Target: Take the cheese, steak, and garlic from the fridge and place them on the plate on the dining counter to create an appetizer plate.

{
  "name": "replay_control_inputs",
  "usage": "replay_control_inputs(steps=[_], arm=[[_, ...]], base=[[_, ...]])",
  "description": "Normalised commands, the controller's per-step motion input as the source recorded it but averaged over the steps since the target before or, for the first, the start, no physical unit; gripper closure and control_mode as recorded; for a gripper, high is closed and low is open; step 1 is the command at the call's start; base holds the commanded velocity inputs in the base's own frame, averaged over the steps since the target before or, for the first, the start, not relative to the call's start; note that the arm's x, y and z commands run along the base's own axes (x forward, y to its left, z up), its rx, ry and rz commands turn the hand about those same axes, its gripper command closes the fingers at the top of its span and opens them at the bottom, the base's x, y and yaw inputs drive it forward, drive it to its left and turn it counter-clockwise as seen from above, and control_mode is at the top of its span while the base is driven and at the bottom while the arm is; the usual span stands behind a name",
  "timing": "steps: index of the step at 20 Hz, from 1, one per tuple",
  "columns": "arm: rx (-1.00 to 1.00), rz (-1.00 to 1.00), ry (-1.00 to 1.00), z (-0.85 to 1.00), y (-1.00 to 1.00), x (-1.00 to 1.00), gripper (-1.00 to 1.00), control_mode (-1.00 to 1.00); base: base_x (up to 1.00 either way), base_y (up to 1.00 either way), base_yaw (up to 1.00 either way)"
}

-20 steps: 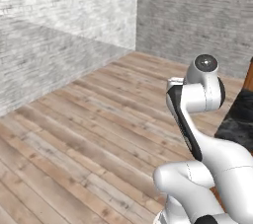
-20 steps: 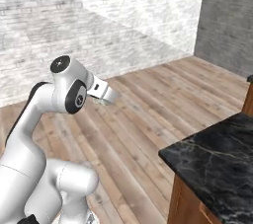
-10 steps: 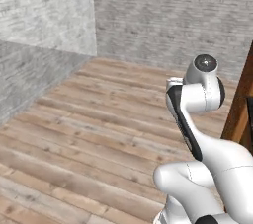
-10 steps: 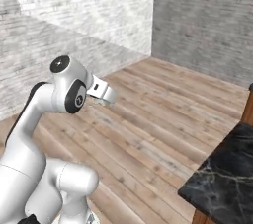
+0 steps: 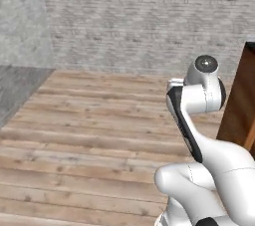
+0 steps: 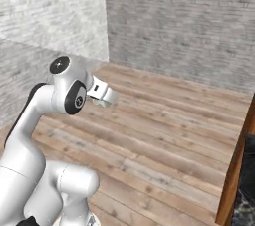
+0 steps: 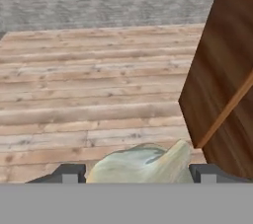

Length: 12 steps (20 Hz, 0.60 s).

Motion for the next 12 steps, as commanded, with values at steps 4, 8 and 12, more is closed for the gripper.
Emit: replay_control_inputs(steps=[4,8,12], arm=[[0.00,0.00,0.00,0.00,0.00,0.00,1.00,1.00],[0.00,0.00,0.00,0.00,0.00,0.00,1.00,1.00],[0.00,0.00,0.00,0.00,0.00,0.00,1.00,1.00]], base=[[1.00,0.37,-0.47],[1.00,0.34,-0.47],[1.00,0.31,-0.47]])
